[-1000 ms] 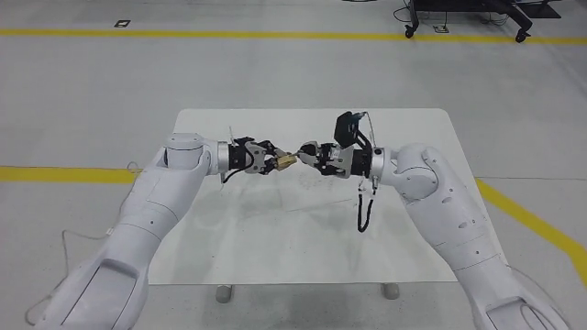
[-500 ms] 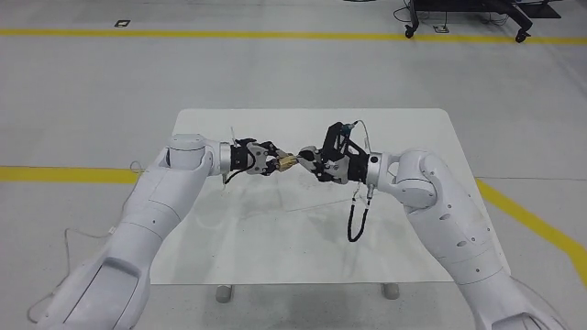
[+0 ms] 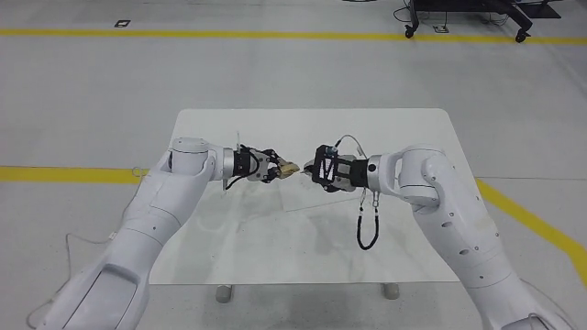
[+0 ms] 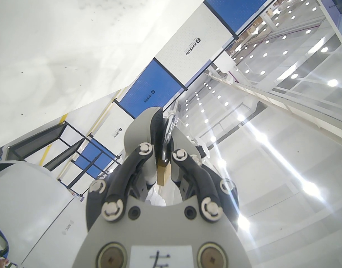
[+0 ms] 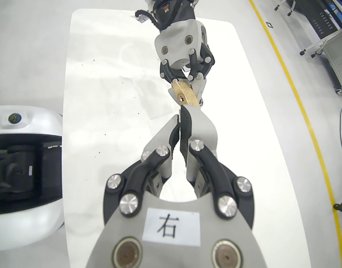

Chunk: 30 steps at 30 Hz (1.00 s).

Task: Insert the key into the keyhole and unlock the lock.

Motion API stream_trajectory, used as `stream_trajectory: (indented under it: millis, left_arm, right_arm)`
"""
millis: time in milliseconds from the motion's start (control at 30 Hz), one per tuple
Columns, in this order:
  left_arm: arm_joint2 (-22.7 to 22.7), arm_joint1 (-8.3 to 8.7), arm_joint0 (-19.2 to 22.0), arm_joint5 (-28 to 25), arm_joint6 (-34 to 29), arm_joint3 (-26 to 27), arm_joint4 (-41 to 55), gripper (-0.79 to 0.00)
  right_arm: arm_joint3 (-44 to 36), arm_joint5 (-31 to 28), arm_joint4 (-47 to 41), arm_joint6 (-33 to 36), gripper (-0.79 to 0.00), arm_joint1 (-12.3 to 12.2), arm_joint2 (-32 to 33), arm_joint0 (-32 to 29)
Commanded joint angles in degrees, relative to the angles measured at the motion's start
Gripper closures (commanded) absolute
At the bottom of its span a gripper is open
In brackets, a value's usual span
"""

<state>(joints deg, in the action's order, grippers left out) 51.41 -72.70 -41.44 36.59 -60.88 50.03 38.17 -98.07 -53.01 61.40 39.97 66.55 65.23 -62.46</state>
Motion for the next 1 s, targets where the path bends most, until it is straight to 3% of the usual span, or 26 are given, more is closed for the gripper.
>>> stream_trajectory:
  millis: [0, 300, 633, 967]
  left_arm:
    - [-0.27, 0.06, 0.0, 0.13, -0.49, 0.15, -0.44, 0.0]
    - [-1.5, 0.02, 0.13, 1.09, -2.64, -0.04, -0.87, 0.0]
    - [-2.82, -0.14, 0.7, 3.04, -3.76, -1.21, -0.49, 0.0]
    - [-4.12, -0.19, 1.25, 3.87, -2.94, -2.29, 1.64, 0.0]
  right_arm:
    - [-0.25, -0.44, 0.51, 0.47, 0.0, -0.04, -0.92, 0.46]
    - [-0.66, -3.22, 6.41, -4.66, 0.0, -0.15, -4.14, 2.08]
    - [-0.64, -1.28, 13.58, -8.27, 0.0, -0.49, -5.52, 2.18]
    - [-1.01, 0.48, 16.34, -7.13, 0.0, -0.71, -6.96, 2.57]
